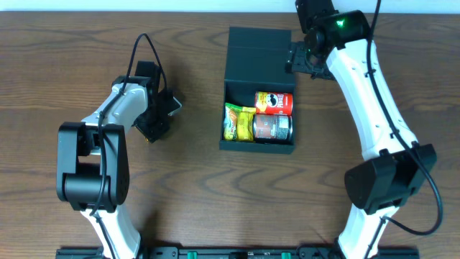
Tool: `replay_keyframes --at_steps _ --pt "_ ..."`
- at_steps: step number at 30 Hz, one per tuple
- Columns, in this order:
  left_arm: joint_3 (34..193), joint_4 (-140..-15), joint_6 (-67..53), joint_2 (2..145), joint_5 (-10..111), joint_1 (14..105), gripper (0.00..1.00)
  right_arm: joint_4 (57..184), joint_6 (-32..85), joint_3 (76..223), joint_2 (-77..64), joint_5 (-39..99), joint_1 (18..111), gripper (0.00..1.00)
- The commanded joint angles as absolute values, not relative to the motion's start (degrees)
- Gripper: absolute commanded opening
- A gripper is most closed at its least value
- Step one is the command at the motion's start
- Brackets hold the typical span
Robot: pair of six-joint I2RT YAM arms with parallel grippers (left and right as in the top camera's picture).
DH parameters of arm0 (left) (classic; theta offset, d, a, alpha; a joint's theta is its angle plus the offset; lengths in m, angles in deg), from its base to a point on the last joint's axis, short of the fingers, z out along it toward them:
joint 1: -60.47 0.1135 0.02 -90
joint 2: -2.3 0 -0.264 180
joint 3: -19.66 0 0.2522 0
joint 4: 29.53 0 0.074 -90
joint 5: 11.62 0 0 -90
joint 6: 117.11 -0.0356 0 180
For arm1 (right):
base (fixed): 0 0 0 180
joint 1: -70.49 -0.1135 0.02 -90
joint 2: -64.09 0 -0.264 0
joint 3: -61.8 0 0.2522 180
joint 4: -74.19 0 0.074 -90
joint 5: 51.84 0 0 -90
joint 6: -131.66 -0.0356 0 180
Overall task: Pack container
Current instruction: 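Lift the orange Le-mond packet with the left gripper toward the box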
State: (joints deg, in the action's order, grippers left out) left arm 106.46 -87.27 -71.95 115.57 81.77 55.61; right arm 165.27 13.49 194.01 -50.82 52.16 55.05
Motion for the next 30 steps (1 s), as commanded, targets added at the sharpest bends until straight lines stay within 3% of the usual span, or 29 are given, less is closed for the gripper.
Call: replay_keyframes --at_steps 1,4,14,30 --pt "106.22 -87.32 -71.55 116.62 81.95 55.96 0.63 165.34 14.06 195.17 -50.86 53.36 55.51 0.90" --pt "106.22 -86.79 -69.08 116.62 81.95 55.96 0.63 165.32 14.06 195.17 -50.86 53.36 55.51 0.90" --pt "106.22 -85.59 -62.00 116.62 81.88 55.96 0.49 164.95 14.06 195.17 -50.86 53.36 55.51 0.92" --pt "106.83 -83.30 -43.88 116.57 81.75 54.67 0.45 163.37 14.08 195.17 -50.88 53.36 55.51 0.96"
